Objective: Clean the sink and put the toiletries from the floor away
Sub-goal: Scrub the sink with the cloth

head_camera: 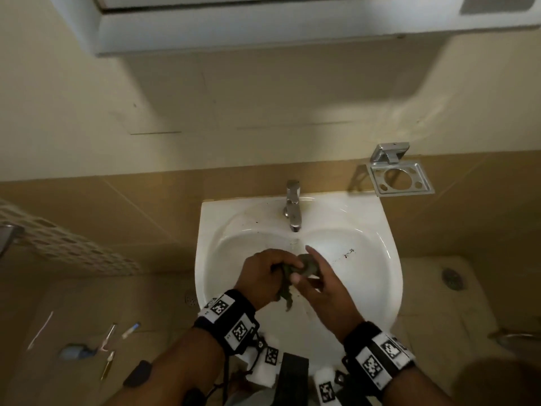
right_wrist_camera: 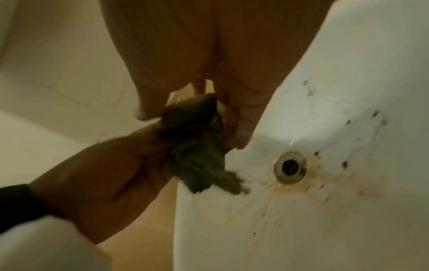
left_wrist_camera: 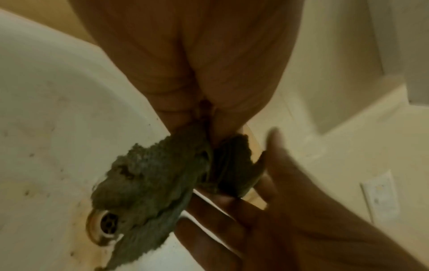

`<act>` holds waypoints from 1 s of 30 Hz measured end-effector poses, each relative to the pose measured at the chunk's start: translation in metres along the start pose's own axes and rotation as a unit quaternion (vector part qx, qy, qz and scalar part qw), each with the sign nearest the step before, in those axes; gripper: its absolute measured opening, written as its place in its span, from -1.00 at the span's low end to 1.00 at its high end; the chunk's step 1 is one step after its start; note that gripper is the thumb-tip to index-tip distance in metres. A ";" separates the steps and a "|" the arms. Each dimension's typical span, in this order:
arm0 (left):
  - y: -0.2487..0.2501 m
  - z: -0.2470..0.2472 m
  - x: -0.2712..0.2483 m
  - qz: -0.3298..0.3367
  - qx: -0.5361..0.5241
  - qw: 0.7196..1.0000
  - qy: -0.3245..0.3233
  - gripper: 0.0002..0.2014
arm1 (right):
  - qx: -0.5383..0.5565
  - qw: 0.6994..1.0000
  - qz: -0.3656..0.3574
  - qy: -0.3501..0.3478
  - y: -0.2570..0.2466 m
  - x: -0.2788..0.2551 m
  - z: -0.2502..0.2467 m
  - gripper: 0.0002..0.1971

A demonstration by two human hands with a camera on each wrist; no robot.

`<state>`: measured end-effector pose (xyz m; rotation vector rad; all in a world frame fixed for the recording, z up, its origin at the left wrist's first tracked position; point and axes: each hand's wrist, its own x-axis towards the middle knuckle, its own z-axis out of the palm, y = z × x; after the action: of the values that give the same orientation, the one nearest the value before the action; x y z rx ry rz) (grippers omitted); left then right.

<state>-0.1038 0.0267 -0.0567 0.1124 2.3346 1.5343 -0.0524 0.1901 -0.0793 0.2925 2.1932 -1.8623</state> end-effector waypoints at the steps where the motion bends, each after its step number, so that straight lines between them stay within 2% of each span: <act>1: -0.003 -0.003 -0.002 -0.002 0.000 1.000 -0.018 -0.61 | -0.014 1.000 -0.017 0.008 -0.002 0.003 0.010 -0.43; 3: -0.003 -0.023 -0.004 -0.039 -0.104 0.993 -0.043 -0.61 | -0.028 0.998 -0.043 0.035 -0.006 0.010 0.028 -0.63; 5: -0.015 -0.049 -0.007 -0.073 -0.185 0.979 -0.054 -0.61 | -0.043 0.996 -0.068 0.048 -0.016 0.015 0.043 -0.56; 6: -0.024 -0.064 -0.008 -0.073 -0.157 0.985 -0.017 -0.63 | -0.059 0.993 -0.081 0.058 -0.023 0.018 0.050 -0.50; 7: -0.036 -0.081 -0.009 -0.065 -0.072 0.994 0.040 -0.64 | -0.080 0.990 -0.092 0.072 -0.031 0.024 0.058 -0.45; 8: -0.049 -0.097 -0.009 -0.068 0.039 0.993 0.092 -0.65 | -0.112 0.985 -0.102 0.088 -0.040 0.031 0.065 -0.42; 9: -0.063 -0.114 -0.009 -0.089 0.155 0.977 0.116 -0.61 | -0.144 0.978 -0.107 0.104 -0.051 0.041 0.073 -0.39; 10: -0.074 -0.127 -0.006 -0.131 0.240 0.956 0.109 -0.49 | -0.173 0.971 -0.113 0.120 -0.061 0.055 0.077 -0.39; 12: -0.098 -0.146 0.003 -0.229 0.316 0.920 0.034 -0.19 | -0.241 0.948 -0.143 0.149 -0.074 0.093 0.086 -0.46; 13: -0.108 -0.148 0.008 -0.249 0.330 0.910 -0.009 -0.17 | -0.290 0.931 -0.157 0.156 -0.074 0.117 0.088 -0.51; 15: -0.127 -0.148 0.013 -0.244 0.314 0.915 -0.066 -0.36 | -0.424 0.883 -0.142 0.146 -0.064 0.160 0.097 -0.59; 17: -0.141 -0.146 0.012 -0.240 0.247 0.937 -0.060 -0.54 | -0.541 0.830 -0.065 0.122 -0.047 0.185 0.106 -0.64; 18: -0.145 -0.145 0.011 -0.239 0.224 0.943 -0.052 -0.58 | -0.558 0.821 -0.025 0.120 -0.040 0.191 0.111 -0.63; 19: -0.149 -0.145 0.010 -0.236 0.209 0.948 -0.042 -0.59 | -0.552 0.825 0.010 0.120 -0.035 0.192 0.122 -0.60; 20: -0.149 -0.144 0.009 -0.236 0.201 0.950 -0.036 -0.60 | -0.522 0.843 0.028 0.128 -0.031 0.191 0.132 -0.57; 21: -0.150 -0.144 0.010 -0.235 0.198 0.951 -0.033 -0.61 | -0.492 0.861 0.018 0.126 -0.031 0.188 0.145 -0.57; 23: -0.151 -0.143 0.012 -0.236 0.211 0.948 -0.033 -0.61 | -0.478 0.874 -0.063 0.056 -0.023 0.178 0.166 -0.56; 24: -0.151 -0.143 0.012 -0.237 0.213 0.947 -0.031 -0.61 | -0.487 0.868 -0.101 0.007 -0.019 0.173 0.169 -0.54; 25: -0.151 -0.144 0.012 -0.234 0.208 0.949 -0.024 -0.62 | -0.494 0.863 -0.108 -0.019 -0.019 0.171 0.162 -0.53; 26: -0.152 -0.144 0.011 -0.237 0.197 0.951 -0.018 -0.63 | -0.496 0.865 -0.078 -0.007 -0.016 0.172 0.150 -0.54; 29: -0.153 -0.142 0.011 -0.240 0.183 0.953 -0.004 -0.67 | -0.485 0.859 0.080 0.140 -0.017 0.182 0.126 -0.65; 30: -0.154 -0.141 0.011 -0.243 0.185 0.952 -0.005 -0.68 | -0.477 0.862 0.079 0.152 -0.020 0.181 0.134 -0.66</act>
<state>-0.1413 -0.1573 -0.1477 -0.3403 2.3772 0.8551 -0.2220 0.0537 -0.1384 0.5442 2.8654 -0.4971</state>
